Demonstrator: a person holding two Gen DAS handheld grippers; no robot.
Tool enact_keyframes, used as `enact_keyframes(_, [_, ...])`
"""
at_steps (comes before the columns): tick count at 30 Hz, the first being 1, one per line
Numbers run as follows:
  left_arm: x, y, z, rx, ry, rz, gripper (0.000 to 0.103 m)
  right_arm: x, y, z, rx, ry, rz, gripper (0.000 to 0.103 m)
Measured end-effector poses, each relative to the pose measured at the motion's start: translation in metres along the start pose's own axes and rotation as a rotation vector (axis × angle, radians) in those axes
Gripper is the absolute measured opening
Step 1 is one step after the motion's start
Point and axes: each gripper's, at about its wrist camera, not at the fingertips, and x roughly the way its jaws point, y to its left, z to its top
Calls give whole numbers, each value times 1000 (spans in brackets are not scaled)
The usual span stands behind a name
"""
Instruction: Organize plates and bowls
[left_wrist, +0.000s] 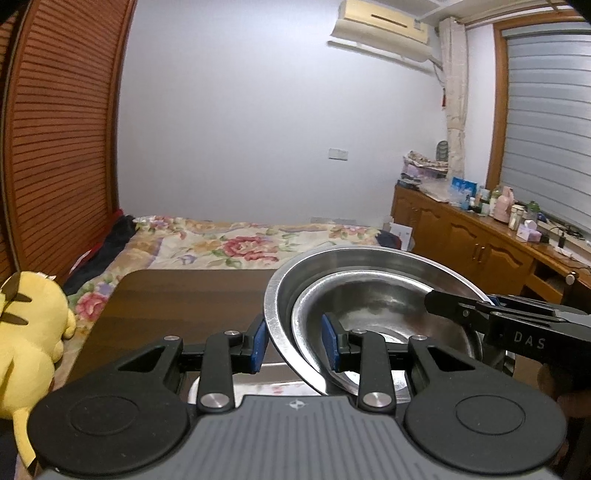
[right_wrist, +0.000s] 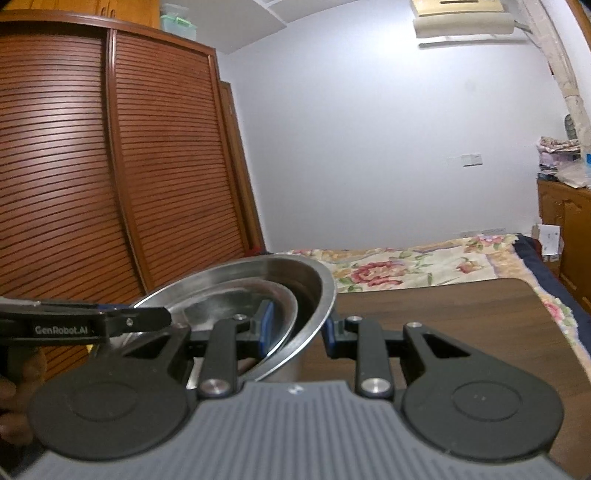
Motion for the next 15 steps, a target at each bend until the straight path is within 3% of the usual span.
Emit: enact_keyframes(15, [-11,40,-18,-47,35,68,34,26,39,-18,-43,96,66,30])
